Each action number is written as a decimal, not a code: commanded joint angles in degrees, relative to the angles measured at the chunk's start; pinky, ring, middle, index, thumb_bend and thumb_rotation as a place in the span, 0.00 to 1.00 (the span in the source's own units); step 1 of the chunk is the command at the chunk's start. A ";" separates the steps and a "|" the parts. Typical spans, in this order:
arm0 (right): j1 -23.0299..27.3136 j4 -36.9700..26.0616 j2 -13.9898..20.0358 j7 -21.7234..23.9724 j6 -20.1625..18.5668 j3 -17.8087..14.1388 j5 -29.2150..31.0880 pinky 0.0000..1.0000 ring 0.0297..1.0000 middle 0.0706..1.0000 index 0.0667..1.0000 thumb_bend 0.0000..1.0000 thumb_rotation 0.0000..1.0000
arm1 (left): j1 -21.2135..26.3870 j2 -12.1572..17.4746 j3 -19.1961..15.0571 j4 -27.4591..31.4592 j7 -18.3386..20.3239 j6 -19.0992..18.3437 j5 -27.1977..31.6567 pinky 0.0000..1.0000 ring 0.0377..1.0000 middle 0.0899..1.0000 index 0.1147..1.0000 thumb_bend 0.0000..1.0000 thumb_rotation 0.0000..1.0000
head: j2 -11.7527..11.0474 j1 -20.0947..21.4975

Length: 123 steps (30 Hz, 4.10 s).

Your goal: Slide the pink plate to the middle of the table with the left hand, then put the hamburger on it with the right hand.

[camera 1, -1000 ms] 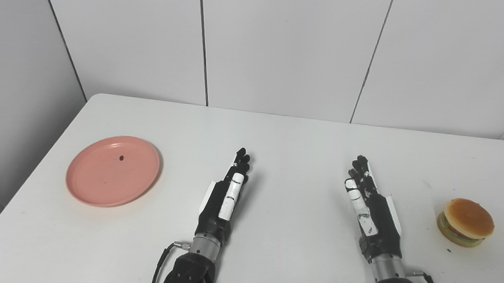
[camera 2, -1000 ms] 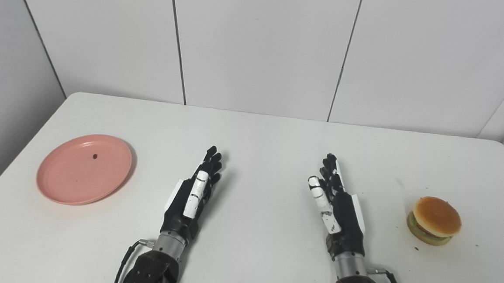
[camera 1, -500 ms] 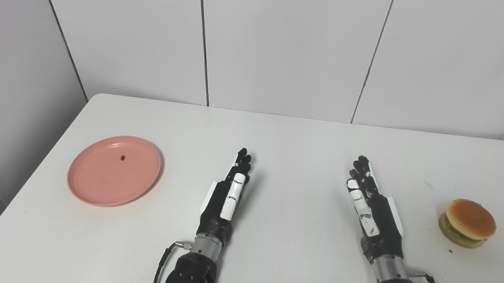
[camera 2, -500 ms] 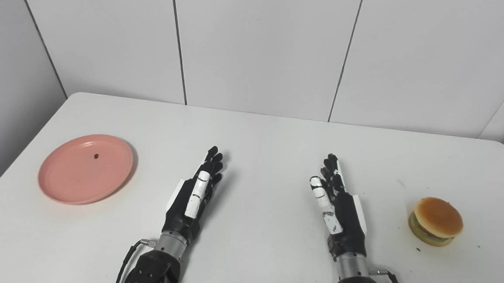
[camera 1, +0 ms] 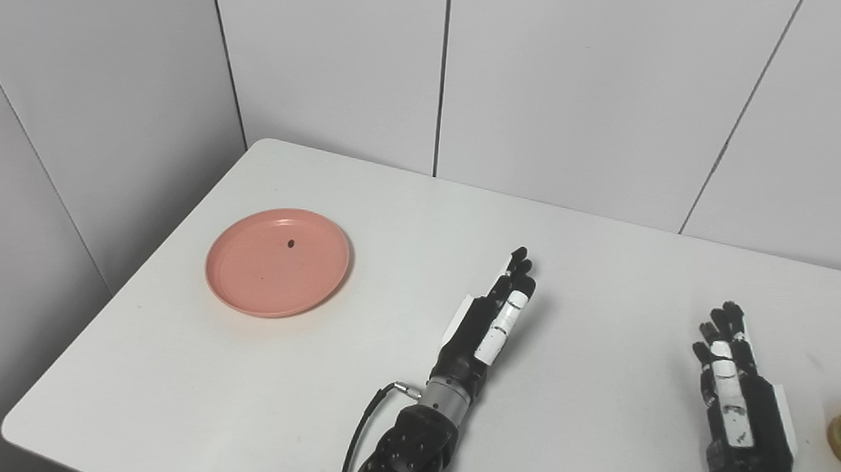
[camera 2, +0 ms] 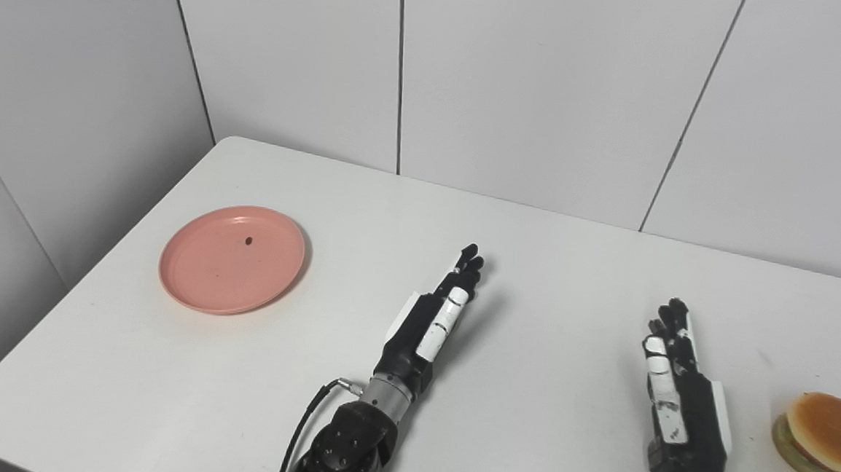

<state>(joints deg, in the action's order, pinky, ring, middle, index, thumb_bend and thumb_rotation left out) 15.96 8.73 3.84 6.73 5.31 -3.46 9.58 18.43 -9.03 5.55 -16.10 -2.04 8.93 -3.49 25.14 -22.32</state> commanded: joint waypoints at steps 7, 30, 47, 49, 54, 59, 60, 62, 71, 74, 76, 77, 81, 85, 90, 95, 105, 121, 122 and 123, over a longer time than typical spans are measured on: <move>1.70 0.52 0.94 1.60 3.83 -0.51 1.25 1.00 1.00 1.00 1.00 0.59 0.80 | -0.47 -0.19 -1.88 -1.95 -1.96 3.56 0.84 0.97 0.98 0.98 0.96 0.59 0.99 | -0.43 -0.28; 1.59 -1.60 0.05 0.23 2.66 -0.22 0.65 1.00 0.99 0.99 1.00 0.57 0.77 | 1.80 4.48 -11.13 15.93 -2.98 -0.63 7.91 0.88 0.84 0.82 0.80 0.72 1.00 | -0.52 0.35; 1.58 -1.49 0.38 0.68 2.21 -0.18 1.18 1.00 1.00 1.00 1.00 0.57 0.77 | 3.24 9.27 -19.71 19.93 -8.33 3.06 7.64 0.79 0.72 0.68 0.66 0.74 1.00 | -0.15 -0.08; 1.61 -1.34 0.55 0.69 2.66 -0.09 0.82 1.00 1.00 1.00 1.00 0.56 0.77 | 3.55 10.41 -21.06 19.30 -9.55 3.36 6.77 0.80 0.72 0.66 0.64 0.74 1.00 | -0.14 -0.14; 1.65 -1.25 0.77 1.06 2.49 -0.11 1.28 1.00 1.00 1.00 1.00 0.56 0.77 | 4.39 12.77 -23.70 16.96 -11.75 4.88 6.19 0.80 0.71 0.64 0.63 0.73 1.00 | 0.04 -0.33; 1.63 -1.11 0.81 0.99 2.72 -0.14 1.27 1.00 1.00 1.00 1.00 0.55 0.77 | 4.77 15.27 -25.87 14.31 -13.10 5.45 6.64 0.77 0.68 0.62 0.61 0.74 1.00 | 0.11 -0.40; 1.64 -1.07 0.84 1.01 2.74 -0.14 1.23 1.00 1.00 1.00 1.00 0.55 0.78 | 4.77 15.79 -26.16 13.85 -13.35 5.57 6.41 0.76 0.68 0.62 0.61 0.74 1.00 | 0.11 -0.40; 1.68 -0.88 0.83 1.13 2.94 -0.17 1.33 1.00 1.00 1.00 1.00 0.55 0.78 | 4.81 16.51 -26.69 13.22 -14.27 5.43 5.78 0.72 0.66 0.62 0.61 0.75 1.00 | 0.06 -0.44; 1.66 -0.68 0.98 1.05 3.02 -0.28 0.99 1.00 1.00 1.00 1.00 0.57 0.80 | 4.24 20.20 -29.38 10.14 -16.77 3.22 6.06 0.71 0.66 0.61 0.61 0.78 1.00 | 0.04 -0.56; 1.76 -0.33 1.07 1.51 3.25 -0.38 1.45 1.00 1.00 1.00 1.00 0.57 0.80 | 4.05 21.26 -30.29 8.48 -17.10 2.68 7.12 0.71 0.66 0.61 0.61 0.79 1.00 | 0.02 -0.61; 1.78 -0.29 1.05 1.58 3.29 -0.42 1.50 1.00 1.00 1.00 1.00 0.57 0.79 | 4.16 21.85 -30.89 6.94 -16.96 2.91 8.29 0.70 0.66 0.61 0.61 0.80 1.00 | -0.03 -0.54; 1.78 -0.31 1.04 1.57 3.27 -0.44 1.46 1.00 1.00 1.00 1.00 0.57 0.79 | 4.21 22.11 -31.10 6.26 -16.77 3.17 8.83 0.69 0.66 0.62 0.62 0.80 1.00 | -0.03 -0.54; 1.85 -0.17 1.08 1.67 3.27 -0.52 1.53 1.00 1.00 1.00 1.00 0.58 0.80 | 4.49 23.07 -31.89 3.56 -16.62 4.01 10.10 0.68 0.67 0.63 0.62 0.80 1.00 | 0.02 -0.67; 1.81 -0.29 1.10 1.80 3.31 -0.50 1.54 1.00 1.00 1.00 1.00 0.57 0.80 | 4.61 24.09 -32.14 1.31 -16.78 3.25 10.48 0.69 0.67 0.64 0.64 0.80 1.00 | 0.05 -0.58; 1.76 -0.68 0.99 1.61 2.82 -0.59 1.62 1.00 1.00 1.00 1.00 0.58 0.79 | 4.46 25.39 -31.65 -1.52 -15.29 2.36 11.99 0.75 0.70 0.67 0.67 0.82 1.00 | 0.05 -0.56; 1.94 -0.32 1.00 1.78 3.19 -0.58 1.70 1.00 1.00 1.00 1.00 0.58 0.79 | 4.53 26.16 -30.71 -4.08 -13.14 2.00 13.06 0.75 0.74 0.70 0.70 0.81 1.00 | 0.06 -0.41; 1.88 -1.00 0.62 1.03 2.77 -0.66 1.37 1.00 1.00 1.00 1.00 0.58 0.79 | 4.88 25.63 -28.10 -4.36 -8.82 -4.44 15.63 0.81 0.79 0.75 0.74 0.79 1.00 | 0.25 -0.13; 1.52 -2.92 0.29 0.78 1.40 -0.38 1.37 1.00 1.00 0.99 1.00 0.58 0.79 | 5.05 22.99 -24.42 -1.34 -2.48 -10.25 22.28 0.82 0.79 0.75 0.74 0.83 1.00 | 0.81 0.50; 1.52 -2.92 0.19 0.67 1.40 -0.41 1.38 1.00 1.00 0.99 1.00 0.58 0.78 | 5.16 22.74 -24.22 -1.21 -1.85 -10.63 22.75 0.83 0.80 0.76 0.74 0.82 1.00 | 0.81 0.50; 1.51 -3.00 0.14 0.59 1.36 -0.40 1.36 1.00 1.00 0.99 1.00 0.58 0.78 | 5.29 22.39 -23.96 -1.03 -1.61 -10.99 22.85 0.82 0.79 0.76 0.74 0.82 1.00 | 0.87 0.66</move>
<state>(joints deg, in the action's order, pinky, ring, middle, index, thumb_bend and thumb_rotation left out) 16.77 7.64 4.26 7.53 6.11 -3.71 10.69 22.33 13.42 -18.97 -18.17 -4.74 -0.97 18.70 25.93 -21.62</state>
